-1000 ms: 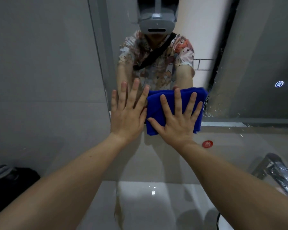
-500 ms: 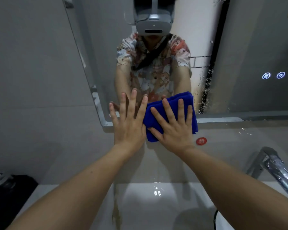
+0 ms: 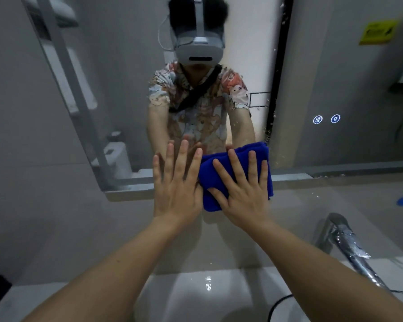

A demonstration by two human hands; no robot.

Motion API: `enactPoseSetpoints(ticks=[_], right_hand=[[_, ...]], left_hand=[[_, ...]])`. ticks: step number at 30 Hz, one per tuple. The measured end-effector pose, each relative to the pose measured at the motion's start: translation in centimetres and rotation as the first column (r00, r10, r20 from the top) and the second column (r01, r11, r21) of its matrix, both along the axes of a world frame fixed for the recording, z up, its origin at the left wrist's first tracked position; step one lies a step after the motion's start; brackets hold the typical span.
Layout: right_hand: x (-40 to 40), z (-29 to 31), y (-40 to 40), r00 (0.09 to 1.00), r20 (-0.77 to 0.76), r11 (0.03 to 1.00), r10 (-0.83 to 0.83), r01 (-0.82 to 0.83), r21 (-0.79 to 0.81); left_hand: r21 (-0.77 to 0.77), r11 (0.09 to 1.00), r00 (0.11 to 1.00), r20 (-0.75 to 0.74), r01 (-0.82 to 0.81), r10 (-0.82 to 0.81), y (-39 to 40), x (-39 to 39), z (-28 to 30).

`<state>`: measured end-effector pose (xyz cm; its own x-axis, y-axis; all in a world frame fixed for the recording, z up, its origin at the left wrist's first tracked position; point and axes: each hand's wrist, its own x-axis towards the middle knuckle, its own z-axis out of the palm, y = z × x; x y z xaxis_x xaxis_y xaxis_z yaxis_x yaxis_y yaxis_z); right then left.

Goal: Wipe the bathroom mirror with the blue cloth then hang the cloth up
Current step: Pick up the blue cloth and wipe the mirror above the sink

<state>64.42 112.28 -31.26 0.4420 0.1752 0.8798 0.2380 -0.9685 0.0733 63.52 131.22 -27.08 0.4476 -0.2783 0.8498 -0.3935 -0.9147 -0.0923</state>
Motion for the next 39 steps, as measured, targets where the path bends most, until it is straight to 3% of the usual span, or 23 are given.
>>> enactPoseSetpoints(ticks=[8, 17, 25, 39], right_hand=[[0.8, 1.0, -0.6, 0.997, 0.072, 0.998, -0.010, 0.005, 0.061], [1.6, 4.8, -1.0, 0.990, 0.126, 0.981, -0.061, 0.036, 0.188], [1.8, 7.9, -1.8, 0.982, 0.171, 0.985, -0.077, 0.048, 0.168], [2.2, 17.7, -2.5, 0.975, 0.196, 0.972, -0.105, 0.059, 0.228]], left_hand=[[-0.039, 0.998, 0.998, 0.033, -0.048, 0.049, -1.5, 0.4, 0.9], [-0.031, 0.999, 0.994, 0.105, -0.021, 0.024, -2.8, 1.5, 6.2], [-0.030, 0.999, 0.990, 0.137, -0.032, 0.036, -3.2, 1.7, 8.3], [-0.107, 0.992, 0.986, 0.145, -0.068, 0.083, -3.6, 2.3, 18.0]])
